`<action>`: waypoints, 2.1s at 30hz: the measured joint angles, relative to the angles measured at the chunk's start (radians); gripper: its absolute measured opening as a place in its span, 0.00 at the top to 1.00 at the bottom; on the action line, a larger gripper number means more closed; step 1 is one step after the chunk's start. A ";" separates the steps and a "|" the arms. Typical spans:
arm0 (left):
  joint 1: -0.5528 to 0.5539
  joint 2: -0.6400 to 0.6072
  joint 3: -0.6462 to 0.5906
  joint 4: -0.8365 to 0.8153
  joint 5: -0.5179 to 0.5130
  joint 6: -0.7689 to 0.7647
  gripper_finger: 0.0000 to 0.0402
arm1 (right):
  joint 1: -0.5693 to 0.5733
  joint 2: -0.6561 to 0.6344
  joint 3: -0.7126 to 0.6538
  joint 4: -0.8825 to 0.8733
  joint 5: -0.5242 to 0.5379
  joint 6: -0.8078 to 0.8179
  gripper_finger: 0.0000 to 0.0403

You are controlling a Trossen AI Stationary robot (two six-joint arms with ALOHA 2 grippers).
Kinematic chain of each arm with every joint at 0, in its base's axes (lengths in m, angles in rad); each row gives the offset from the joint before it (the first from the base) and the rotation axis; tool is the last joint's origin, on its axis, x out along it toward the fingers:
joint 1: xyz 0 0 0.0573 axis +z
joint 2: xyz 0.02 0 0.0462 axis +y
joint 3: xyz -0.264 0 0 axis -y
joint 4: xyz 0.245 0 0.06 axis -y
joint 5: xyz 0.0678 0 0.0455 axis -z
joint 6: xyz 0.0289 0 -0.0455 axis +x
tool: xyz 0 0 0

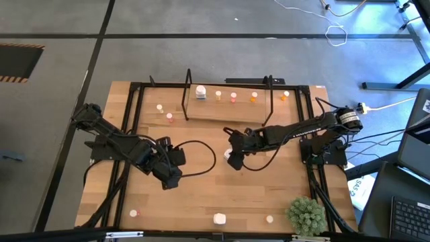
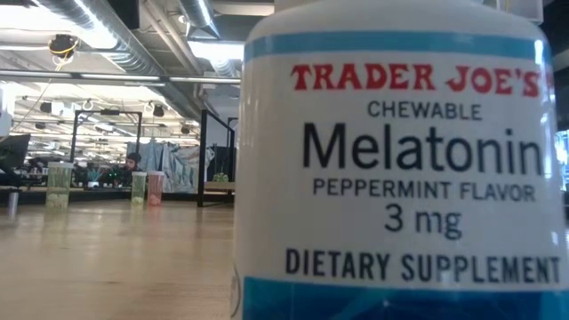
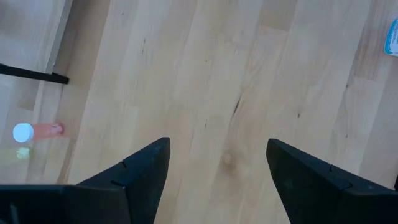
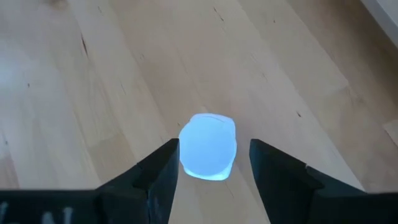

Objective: Pick and place medicine bottles onto shelf by color
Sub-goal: Put the top white pill bottle on the shelf aligned with the other white pill bottle

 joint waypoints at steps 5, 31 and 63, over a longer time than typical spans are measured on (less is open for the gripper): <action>0.000 0.000 0.000 0.000 0.000 0.000 0.35 | 0.000 0.032 0.000 0.005 -0.007 -0.002 0.48; 0.001 0.000 0.000 0.033 0.000 0.000 0.35 | 0.021 0.072 0.000 0.038 0.012 -0.057 0.15; 0.001 0.000 -0.001 0.071 0.000 0.000 0.35 | 0.004 0.123 0.000 0.037 0.029 -0.052 0.15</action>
